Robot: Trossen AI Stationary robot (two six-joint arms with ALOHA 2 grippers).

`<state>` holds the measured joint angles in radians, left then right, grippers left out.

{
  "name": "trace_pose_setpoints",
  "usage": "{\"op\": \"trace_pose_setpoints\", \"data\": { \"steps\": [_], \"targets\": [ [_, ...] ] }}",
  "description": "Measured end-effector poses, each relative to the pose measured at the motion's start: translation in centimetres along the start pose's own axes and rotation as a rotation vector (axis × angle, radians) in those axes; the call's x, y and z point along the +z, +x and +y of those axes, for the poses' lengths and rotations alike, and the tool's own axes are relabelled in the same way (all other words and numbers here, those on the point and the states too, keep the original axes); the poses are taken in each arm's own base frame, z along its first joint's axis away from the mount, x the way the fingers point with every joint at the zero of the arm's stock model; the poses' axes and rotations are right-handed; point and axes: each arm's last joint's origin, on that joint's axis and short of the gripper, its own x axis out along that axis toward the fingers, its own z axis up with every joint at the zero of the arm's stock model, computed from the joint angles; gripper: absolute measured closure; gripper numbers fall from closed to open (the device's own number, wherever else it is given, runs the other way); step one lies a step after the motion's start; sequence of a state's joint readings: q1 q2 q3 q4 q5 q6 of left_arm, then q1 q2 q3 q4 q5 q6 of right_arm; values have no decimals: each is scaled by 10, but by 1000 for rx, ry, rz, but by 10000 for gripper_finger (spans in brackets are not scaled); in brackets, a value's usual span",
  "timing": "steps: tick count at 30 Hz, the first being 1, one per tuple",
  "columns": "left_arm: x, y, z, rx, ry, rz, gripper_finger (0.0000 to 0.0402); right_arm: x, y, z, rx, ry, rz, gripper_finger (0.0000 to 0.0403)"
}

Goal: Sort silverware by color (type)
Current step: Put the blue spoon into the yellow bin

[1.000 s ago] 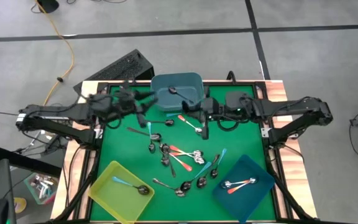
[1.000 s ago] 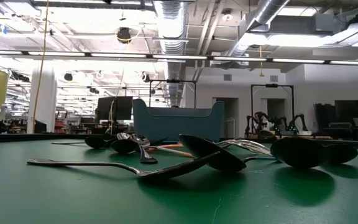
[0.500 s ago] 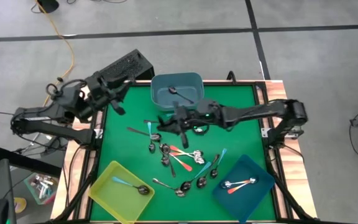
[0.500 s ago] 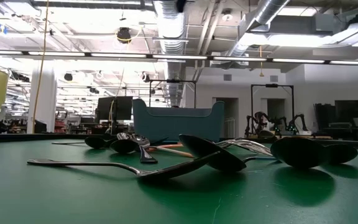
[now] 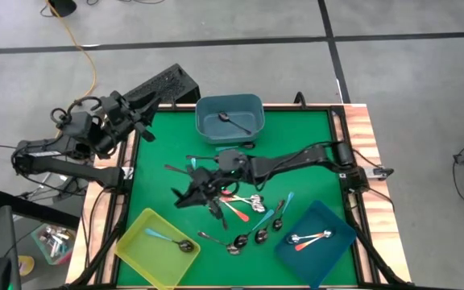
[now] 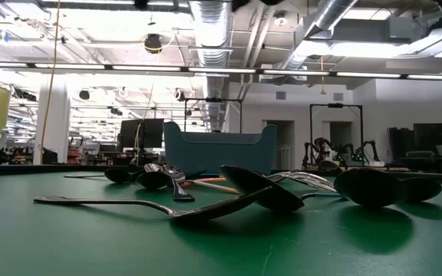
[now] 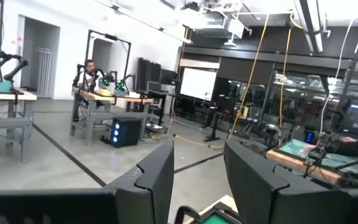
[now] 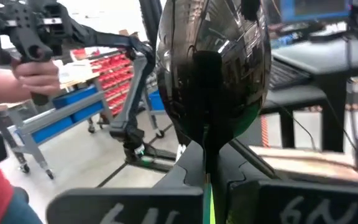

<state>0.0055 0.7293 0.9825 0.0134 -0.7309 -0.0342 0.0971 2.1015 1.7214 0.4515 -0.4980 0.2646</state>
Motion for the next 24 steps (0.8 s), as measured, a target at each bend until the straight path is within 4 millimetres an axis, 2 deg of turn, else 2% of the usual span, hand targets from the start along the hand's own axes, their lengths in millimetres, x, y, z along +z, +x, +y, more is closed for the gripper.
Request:
{"op": "trace_pose_setpoints", "data": {
  "steps": [9,16,21,24],
  "targets": [
    [4,-5,4,-3,76,-9,276,-18,54,-4,-24,64,-47,392],
    [1,-9,8,-12,113,29,276,-60,97,-5,-33,147,-46,392],
    [-4,-14,12,-14,163,86,276,-86,110,-15,-33,255,-59,392],
    [-7,-16,14,-14,183,121,276,-103,109,-21,-81,352,39,392]
  ]
}}
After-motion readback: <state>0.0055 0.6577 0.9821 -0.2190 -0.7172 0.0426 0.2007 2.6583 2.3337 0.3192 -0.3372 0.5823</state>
